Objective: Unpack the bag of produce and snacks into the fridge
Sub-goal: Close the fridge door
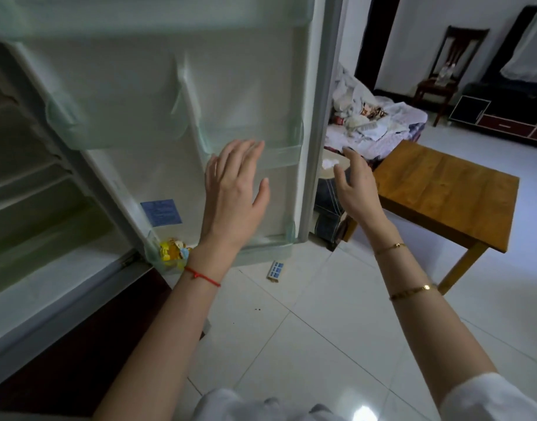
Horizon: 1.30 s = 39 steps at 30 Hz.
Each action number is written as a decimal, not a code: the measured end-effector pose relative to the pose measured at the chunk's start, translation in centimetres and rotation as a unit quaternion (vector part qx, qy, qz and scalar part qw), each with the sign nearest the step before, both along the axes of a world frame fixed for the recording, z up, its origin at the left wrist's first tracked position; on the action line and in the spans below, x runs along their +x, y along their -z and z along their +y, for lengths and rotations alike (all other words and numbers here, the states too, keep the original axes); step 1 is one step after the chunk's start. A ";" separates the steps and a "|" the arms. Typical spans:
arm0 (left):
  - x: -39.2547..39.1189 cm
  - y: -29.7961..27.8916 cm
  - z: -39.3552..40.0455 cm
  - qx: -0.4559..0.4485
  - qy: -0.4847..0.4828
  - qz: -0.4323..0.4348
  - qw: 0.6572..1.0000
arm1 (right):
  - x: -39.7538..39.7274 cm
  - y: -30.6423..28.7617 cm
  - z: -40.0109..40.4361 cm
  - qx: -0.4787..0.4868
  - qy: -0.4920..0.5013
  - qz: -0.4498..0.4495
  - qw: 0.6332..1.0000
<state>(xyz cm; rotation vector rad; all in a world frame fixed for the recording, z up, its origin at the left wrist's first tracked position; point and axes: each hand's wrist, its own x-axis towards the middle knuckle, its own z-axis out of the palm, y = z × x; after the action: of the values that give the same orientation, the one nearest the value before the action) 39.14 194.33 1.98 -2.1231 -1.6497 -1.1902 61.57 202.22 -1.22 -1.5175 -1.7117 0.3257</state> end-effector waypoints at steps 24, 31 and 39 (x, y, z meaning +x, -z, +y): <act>9.4 1.3 2.4 -0.076 -0.197 -0.009 0.977 | 3.1 -0.5 11.0 -0.067 -0.194 0.092 0.974; 11.6 2.6 -0.9 -0.075 -0.222 -0.025 0.972 | 4.4 0.5 8.5 -0.056 -0.212 0.109 0.969; 14.9 3.2 -6.4 -0.057 -0.227 -0.049 0.971 | 5.7 1.0 2.2 0.046 -0.257 0.086 0.962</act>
<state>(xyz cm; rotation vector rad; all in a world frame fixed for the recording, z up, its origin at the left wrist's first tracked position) 54.03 187.91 -1.22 -1.6270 -2.1403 -1.0856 67.30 204.44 -2.20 -0.9287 -1.9295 0.6166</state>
